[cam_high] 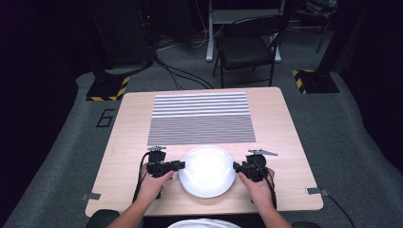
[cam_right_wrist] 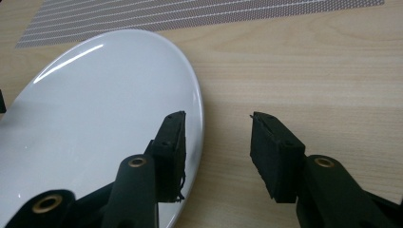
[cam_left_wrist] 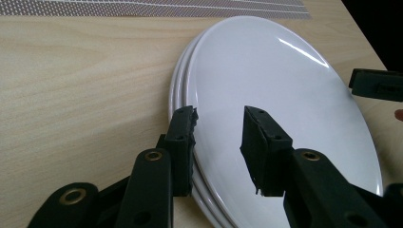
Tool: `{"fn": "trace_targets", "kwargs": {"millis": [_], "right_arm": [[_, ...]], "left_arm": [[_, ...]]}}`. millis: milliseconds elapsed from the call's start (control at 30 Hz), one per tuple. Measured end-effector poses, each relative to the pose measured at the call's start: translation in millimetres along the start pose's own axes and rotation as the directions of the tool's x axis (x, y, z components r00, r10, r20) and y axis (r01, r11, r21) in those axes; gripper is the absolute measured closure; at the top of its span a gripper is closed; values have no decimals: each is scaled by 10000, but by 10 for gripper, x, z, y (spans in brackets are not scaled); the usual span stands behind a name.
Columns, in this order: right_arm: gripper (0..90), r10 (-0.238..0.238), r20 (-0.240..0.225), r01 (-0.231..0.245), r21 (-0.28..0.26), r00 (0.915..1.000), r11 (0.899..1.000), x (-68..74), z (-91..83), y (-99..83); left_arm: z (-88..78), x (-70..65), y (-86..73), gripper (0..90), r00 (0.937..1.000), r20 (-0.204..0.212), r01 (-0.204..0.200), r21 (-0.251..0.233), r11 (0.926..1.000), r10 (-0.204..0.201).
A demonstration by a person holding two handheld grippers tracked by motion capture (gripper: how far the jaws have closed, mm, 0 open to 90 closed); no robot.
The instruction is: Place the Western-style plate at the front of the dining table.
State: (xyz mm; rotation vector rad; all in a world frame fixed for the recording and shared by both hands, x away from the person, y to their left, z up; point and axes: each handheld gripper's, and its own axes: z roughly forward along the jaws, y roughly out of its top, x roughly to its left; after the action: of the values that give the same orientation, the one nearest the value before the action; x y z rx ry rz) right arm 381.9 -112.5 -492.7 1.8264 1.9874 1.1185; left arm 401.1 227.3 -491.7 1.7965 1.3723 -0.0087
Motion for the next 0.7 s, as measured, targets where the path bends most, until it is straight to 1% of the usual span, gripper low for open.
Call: {"fn": "trace_targets", "kwargs": {"millis": [67, 100, 133, 200, 233, 300, 333, 367, 400, 467, 533, 600, 633, 667, 700], "right_arm": [[552, -100, -60, 101, 117, 9999, 9999, 18, 29, -14], [550, -131, -77, 132, 162, 9999, 9998, 26, 40, -20], [546, -108, -86, 110, 271, 9999, 9996, 40, 53, -26], [537, -208, -206, 216, 401, 9996, 9990, 59, 83, -36], [534, -181, -186, 190, 464, 9997, 9987, 76, 91, -40], [527, -367, -181, 375, 464, 9992, 9982, 83, 110, -49], [523, -222, -229, 235, 600, 9995, 9979, 98, 119, -51], [522, -146, -257, 163, 708, 9996, 9974, 106, 125, -53], [522, -303, -334, 325, 685, 9990, 9971, 96, 140, -58], [523, -123, -486, 163, 836, 9987, 9964, 113, 156, -65], [521, -113, -603, 167, 895, 9981, 9958, 138, 160, -74], [525, -398, -272, 418, 758, 9988, 9962, 173, 153, -83], [529, -535, -153, 545, 762, 9985, 9956, 180, 149, -82], [529, -507, -132, 516, 751, 9986, 9958, 180, 145, -81], [529, -359, -123, 368, 742, 9993, 9966, 178, 137, -78]], "left_arm": [[10, 10, -4, 637, 9999, 20, -106, 75, 9999, 106], [26, 6, -10, 635, 10000, -11, -64, 94, 9999, 64], [32, 9, -15, 634, 9999, -27, -112, 146, 9998, 112], [38, -3, -15, 628, 9999, -35, -113, 105, 9999, 113], [40, -8, -18, 627, 10000, -21, -83, 82, 9999, 83], [45, -15, -21, 625, 10000, -43, -77, 29, 10000, 77], [47, -14, -21, 625, 9999, -46, -121, 39, 9999, 121], [51, -19, -23, 625, 9999, -70, -78, -7, 10000, 78], [50, -18, -23, 625, 9999, -77, -137, 27, 9999, 137], [55, -24, -24, 625, 9999, -31, -170, 45, 9998, 170], [67, -38, -28, 626, 10000, 19, -52, 11, 10000, 52], [71, -44, -30, 625, 9998, 1, -189, 54, 9998, 189], [77, -54, -33, 626, 9999, -21, -154, 3, 9999, 154], [84, -59, -34, 625, 9999, -32, -164, -17, 9999, 163], [88, -65, -32, 626, 10000, 1, -94, 8, 10000, 94]]}}
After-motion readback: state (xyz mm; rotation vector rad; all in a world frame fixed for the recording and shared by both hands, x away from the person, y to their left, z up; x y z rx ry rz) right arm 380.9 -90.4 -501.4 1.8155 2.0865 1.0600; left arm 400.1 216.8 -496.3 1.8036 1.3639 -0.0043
